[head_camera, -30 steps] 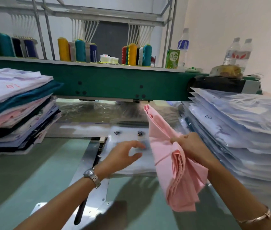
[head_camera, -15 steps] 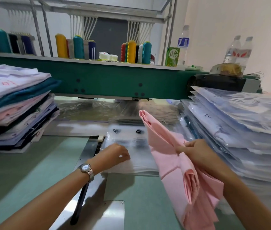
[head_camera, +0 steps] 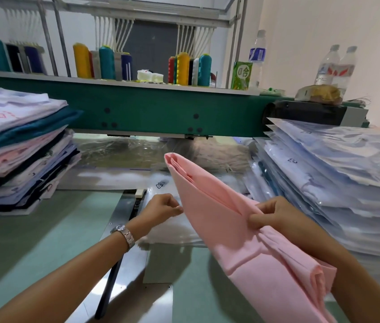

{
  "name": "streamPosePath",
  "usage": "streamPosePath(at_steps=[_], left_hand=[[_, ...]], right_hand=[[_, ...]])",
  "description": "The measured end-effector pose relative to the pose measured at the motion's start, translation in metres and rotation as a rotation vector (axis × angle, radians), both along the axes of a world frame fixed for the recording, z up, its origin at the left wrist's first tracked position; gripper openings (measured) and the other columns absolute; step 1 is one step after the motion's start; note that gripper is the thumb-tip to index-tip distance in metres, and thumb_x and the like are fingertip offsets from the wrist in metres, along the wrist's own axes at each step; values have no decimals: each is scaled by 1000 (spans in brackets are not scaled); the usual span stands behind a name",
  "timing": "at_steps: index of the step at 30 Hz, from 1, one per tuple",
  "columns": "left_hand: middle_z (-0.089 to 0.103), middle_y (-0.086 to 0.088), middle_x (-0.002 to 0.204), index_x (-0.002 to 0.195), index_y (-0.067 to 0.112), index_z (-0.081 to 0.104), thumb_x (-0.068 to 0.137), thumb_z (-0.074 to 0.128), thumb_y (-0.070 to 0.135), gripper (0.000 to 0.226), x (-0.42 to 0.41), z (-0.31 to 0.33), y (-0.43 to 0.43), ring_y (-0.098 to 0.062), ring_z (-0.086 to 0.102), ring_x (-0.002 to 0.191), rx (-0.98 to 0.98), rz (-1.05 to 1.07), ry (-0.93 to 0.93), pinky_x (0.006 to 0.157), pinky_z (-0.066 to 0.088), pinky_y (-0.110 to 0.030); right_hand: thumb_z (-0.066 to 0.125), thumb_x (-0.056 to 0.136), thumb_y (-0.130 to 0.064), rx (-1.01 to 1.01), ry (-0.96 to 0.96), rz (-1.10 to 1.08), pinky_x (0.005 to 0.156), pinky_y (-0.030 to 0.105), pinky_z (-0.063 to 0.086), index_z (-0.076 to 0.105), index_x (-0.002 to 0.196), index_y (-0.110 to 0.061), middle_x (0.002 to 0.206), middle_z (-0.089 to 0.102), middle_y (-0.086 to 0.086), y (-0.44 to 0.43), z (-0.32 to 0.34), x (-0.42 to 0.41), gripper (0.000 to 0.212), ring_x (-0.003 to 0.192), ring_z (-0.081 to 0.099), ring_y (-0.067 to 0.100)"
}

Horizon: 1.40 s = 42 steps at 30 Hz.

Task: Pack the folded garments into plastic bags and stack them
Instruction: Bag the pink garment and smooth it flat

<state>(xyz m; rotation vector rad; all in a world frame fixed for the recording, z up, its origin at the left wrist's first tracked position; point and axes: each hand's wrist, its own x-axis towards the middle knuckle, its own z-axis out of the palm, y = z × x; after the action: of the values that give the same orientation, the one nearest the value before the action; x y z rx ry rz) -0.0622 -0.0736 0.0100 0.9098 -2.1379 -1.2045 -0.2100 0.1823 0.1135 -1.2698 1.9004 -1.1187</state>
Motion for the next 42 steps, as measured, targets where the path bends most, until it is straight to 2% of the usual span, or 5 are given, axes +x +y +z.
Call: streamPosePath(at_steps=[7, 14, 22, 28, 42], left_hand=[[52, -10, 98, 103, -19, 50, 86, 61, -10, 23, 3, 2, -1, 7, 31, 83, -377, 30, 38, 71, 35, -5], [40, 12, 41, 50, 32, 44, 88, 51, -19, 64, 15, 11, 4, 10, 42, 44, -473, -153, -178, 45, 38, -13], [55, -13, 66, 120, 8, 63, 90, 51, -15, 39, 20, 38, 6, -11, 45, 48, -423, -276, -116, 48, 39, -22], [44, 7, 149, 145, 23, 44, 97, 49, -5, 57, 22, 52, 1, -11, 44, 136, -200, -485, -28, 113, 38, -39], [38, 7, 153, 147, 26, 41, 81, 34, -21, 82, 2, 52, 36, -9, 30, 144, -534, -361, -41, 119, 29, -34]], right_hand=[[66, 48, -25, 74, -86, 132, 55, 27, 38, 64, 64, 10, 62, 57, 13, 13, -14, 1, 39, 58, 48, 22], [61, 56, -14, 77, -69, 196, 51, 22, 37, 64, 61, 5, 58, 54, 8, 17, -23, 2, 19, 52, 47, 14], [58, 55, -22, 127, 91, 158, 59, 22, 41, 71, 65, -1, 60, 59, 3, 16, -28, -3, 26, 58, 51, 12], [63, 62, -21, 161, 246, 28, 60, 22, 42, 75, 65, -7, 57, 60, -2, 4, -23, -4, 19, 55, 53, 8], [65, 73, -25, 195, 771, -142, 45, 25, 24, 46, 49, -13, 47, 38, 0, -56, -18, 19, 32, 51, 42, 15]])
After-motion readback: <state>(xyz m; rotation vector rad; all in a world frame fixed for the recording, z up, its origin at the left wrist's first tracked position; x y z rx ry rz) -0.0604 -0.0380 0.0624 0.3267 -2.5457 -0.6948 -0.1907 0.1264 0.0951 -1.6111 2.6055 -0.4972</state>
